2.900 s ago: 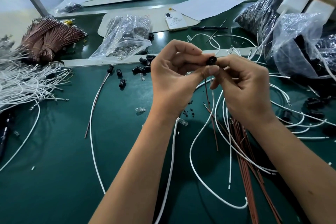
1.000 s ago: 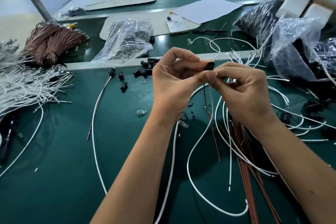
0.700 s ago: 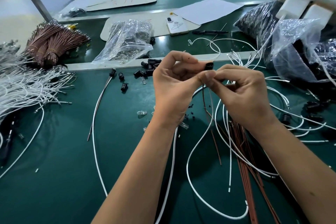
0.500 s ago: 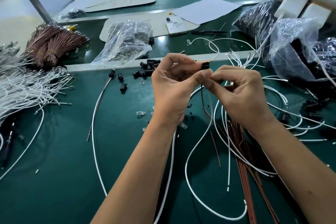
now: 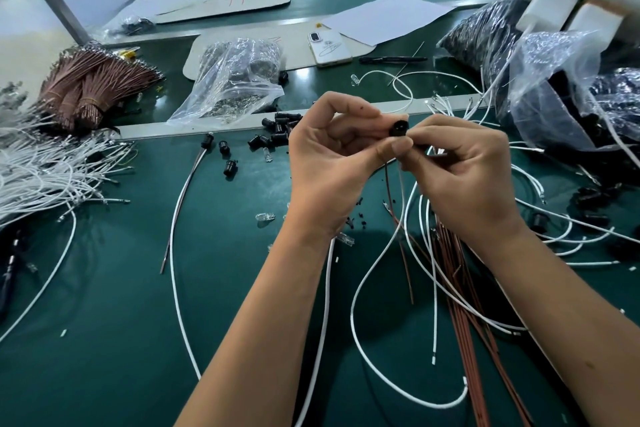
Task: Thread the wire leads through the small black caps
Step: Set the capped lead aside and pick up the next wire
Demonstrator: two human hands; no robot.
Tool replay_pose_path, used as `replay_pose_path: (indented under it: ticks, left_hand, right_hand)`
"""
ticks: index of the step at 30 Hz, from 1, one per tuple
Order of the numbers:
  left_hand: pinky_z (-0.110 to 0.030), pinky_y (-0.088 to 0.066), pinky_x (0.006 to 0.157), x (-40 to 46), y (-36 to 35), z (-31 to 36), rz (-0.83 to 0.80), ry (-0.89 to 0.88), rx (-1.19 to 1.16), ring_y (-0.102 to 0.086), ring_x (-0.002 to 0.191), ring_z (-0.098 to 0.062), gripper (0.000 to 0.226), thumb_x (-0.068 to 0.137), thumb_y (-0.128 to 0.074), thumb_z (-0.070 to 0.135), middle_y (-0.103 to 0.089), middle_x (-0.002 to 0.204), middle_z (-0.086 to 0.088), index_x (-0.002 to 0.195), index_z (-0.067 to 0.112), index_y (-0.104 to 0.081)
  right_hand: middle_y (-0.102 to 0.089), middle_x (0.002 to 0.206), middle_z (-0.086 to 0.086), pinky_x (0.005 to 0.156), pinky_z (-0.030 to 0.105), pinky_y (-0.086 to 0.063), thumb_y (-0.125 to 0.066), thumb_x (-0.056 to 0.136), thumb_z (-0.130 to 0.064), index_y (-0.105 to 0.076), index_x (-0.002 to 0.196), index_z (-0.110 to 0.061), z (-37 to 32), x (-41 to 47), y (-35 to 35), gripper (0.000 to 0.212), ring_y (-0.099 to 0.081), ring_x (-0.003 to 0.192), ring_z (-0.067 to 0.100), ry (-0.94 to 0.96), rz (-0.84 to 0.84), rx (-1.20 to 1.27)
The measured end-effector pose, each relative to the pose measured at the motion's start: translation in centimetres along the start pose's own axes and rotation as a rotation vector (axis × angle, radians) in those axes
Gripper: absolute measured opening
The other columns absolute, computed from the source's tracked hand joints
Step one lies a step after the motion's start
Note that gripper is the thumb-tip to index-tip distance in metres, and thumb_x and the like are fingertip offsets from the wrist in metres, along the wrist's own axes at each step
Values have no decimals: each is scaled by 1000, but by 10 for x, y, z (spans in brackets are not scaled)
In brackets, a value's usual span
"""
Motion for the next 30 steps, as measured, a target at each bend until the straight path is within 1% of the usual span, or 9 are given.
replay_pose_path:
  ticks: [5, 10, 14, 17, 22, 25, 27, 29, 30]
  left_hand:
    - [-27, -58, 73, 1, 0, 1, -4, 0, -5, -74, 78, -18, 40, 68, -79, -20, -76, 83, -6, 89, 7, -59]
    - [-29, -60, 76, 1, 1, 0, -3, 10, 3, -74, 78, -18, 40, 67, -79, -21, -76, 82, -7, 89, 6, -58]
    - [-29, -59, 74, 0, 1, 1, 16, 8, -11, -74, 76, -18, 40, 67, -77, -23, -75, 81, -8, 87, 5, -58]
    - [-28, -59, 71, -1, -1, 6, 16, -22, -40, -74, 76, -17, 40, 67, -75, -25, -76, 80, -7, 86, 6, -59]
    - [-30, -59, 73, -1, -4, 10, 2, -57, -59, -74, 78, -18, 41, 66, -77, -23, -76, 81, -8, 87, 7, -59]
    - [-29, -59, 75, 0, -4, 8, -24, -36, -23, -74, 79, -18, 39, 69, -77, -21, -76, 83, -7, 91, 7, -61]
    - [-28, -58, 77, 1, -1, 6, -33, -12, 34, -72, 82, -19, 38, 72, -79, -16, -75, 86, -9, 100, 6, -66]
    - [-29, -56, 80, 3, 5, 4, -16, 0, 139, -69, 85, -19, 36, 75, -81, -8, -72, 90, -13, 108, 4, -70]
    - [-30, -56, 80, 4, 7, 3, -11, 7, 182, -67, 85, -18, 33, 77, -81, -6, -72, 90, -13, 107, 3, -72]
  right_hand:
    - [-67, 74, 3, 58, 27, -45, -74, 97, -25, -80, 90, -10, -4, 1, 0, 18, -62, 65, 20, 19, -4, -24]
    - [-65, 71, 2, 55, 30, -43, -75, 97, -22, -76, 88, -19, -9, 0, 2, 9, -58, 60, 18, 41, 0, -40]
    - [-64, 71, 1, 52, 30, -43, -74, 98, -26, -77, 89, -19, -8, 1, 1, 12, -57, 57, 15, 26, -9, -41]
    - [-64, 71, 1, 53, 26, -43, -74, 97, -26, -76, 88, -18, -7, 1, 1, 12, -57, 56, 12, 6, -1, -8]
    - [-65, 73, 4, 53, 30, -46, -73, 98, -24, -76, 88, -19, -12, 0, 1, 11, -59, 59, 16, 19, 11, 0]
    - [-65, 75, 3, 55, 26, -46, -73, 98, -22, -77, 90, -16, -12, -1, 3, 11, -60, 62, 16, 32, 22, -13]
    - [-65, 75, 3, 57, 25, -44, -73, 98, -19, -80, 91, -10, -12, -1, 2, 14, -60, 64, 17, 46, 17, -61]
    - [-63, 72, 5, 56, 27, -42, -74, 98, -18, -80, 90, -6, -10, -1, -2, 16, -57, 63, 20, 56, -2, -120]
    - [-61, 70, 5, 55, 28, -41, -74, 98, -17, -80, 89, -5, -9, 0, -3, 16, -55, 61, 21, 56, -18, -140]
Point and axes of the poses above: each hand's wrist, its own x-axis towards the middle knuckle, its own y-axis out of the back of the hand, z = x × y, the point moved 8 cm from there along x, towards the middle knuckle
